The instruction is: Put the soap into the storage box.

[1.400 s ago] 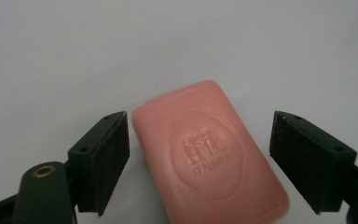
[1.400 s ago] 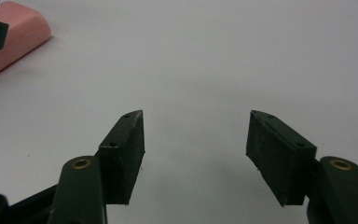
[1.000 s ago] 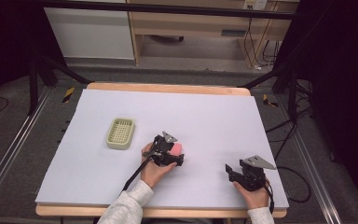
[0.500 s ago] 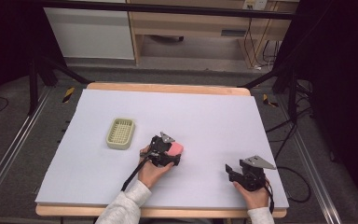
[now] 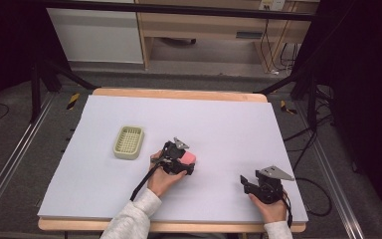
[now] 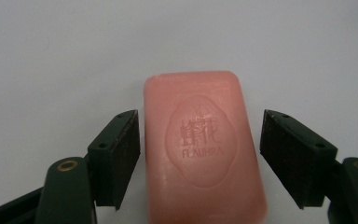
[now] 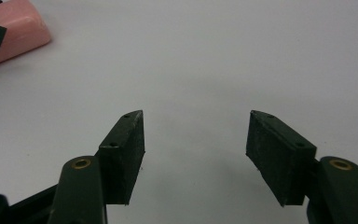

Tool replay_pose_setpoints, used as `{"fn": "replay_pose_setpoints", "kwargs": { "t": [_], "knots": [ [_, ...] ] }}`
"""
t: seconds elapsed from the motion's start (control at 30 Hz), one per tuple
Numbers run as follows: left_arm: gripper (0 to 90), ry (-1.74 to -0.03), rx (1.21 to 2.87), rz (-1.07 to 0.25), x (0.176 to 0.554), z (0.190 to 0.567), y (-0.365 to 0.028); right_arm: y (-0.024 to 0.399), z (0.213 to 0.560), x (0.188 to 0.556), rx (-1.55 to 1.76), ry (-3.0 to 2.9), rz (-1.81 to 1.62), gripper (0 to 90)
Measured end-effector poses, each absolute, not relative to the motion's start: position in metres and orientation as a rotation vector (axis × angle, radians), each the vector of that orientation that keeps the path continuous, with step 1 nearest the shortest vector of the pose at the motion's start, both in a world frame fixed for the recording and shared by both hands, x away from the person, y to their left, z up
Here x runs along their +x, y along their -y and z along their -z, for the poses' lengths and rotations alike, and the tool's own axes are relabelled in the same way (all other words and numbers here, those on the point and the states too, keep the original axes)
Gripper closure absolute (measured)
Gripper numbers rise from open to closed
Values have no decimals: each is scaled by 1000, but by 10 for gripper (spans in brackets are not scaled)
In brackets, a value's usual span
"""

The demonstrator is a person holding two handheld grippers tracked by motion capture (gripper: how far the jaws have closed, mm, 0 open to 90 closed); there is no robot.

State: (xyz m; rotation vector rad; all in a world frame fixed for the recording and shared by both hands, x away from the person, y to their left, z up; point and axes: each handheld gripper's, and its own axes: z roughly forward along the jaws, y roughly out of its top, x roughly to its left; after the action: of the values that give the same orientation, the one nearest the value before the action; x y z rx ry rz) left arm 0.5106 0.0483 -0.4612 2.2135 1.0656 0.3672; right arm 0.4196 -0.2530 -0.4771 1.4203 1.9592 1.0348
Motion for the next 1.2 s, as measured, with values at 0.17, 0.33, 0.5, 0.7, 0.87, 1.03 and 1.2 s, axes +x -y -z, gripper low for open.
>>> {"fn": "replay_pose_setpoints", "kwargs": {
  "t": [0.17, 0.33, 0.5, 0.7, 0.87, 1.03, 1.2],
  "knots": [
    [302, -1074, 2258, -357, 515, 467, -46, 253, 477, 419, 1433, -1960, -1040, 371],
    [321, -1076, 2269, -361, 516, 469, -45, 253, 477, 419, 1435, -1964, -1043, 371],
    [351, -1071, 2280, -368, 515, 469, -45, 253, 477, 420, 1429, -1964, -1037, 372],
    [371, -1073, 2283, -372, 516, 468, -44, 253, 477, 420, 1428, -1967, -1034, 371],
    [372, -1070, 2288, -359, 516, 468, -45, 253, 477, 420, 1430, -1964, -1038, 371],
    [373, -1065, 2302, -353, 515, 465, -47, 253, 477, 420, 1430, -1964, -1039, 369],
    [373, -1051, 2291, -349, 511, 457, -51, 253, 477, 420, 1432, -1964, -1039, 369]
  ]
}}
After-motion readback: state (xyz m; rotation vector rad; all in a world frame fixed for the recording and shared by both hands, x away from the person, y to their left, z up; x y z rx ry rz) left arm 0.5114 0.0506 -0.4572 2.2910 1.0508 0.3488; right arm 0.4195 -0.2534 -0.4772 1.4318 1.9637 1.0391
